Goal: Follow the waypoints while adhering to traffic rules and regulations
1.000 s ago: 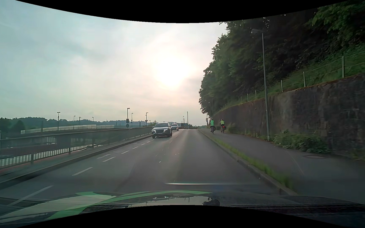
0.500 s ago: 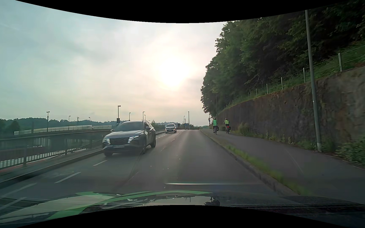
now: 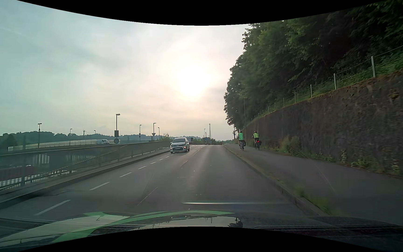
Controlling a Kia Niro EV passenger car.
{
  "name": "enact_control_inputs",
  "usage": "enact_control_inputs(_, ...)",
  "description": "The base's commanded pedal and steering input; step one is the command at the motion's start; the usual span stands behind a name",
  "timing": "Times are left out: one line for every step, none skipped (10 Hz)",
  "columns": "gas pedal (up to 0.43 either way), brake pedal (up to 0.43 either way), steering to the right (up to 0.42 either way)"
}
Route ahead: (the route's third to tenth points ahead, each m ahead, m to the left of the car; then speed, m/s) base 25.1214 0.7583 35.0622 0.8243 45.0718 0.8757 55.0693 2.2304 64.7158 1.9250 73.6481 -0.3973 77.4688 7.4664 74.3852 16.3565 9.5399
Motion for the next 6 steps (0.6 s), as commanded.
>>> enact_control_inputs(0.118, 0.0, -0.008)
enact_control_inputs(0.118, 0.0, -0.007)
enact_control_inputs(0.118, 0.0, -0.006)
enact_control_inputs(0.11, 0.0, -0.005)
enact_control_inputs(0.098, 0.0, -0.004)
enact_control_inputs(0.087, 0.0, -0.004)
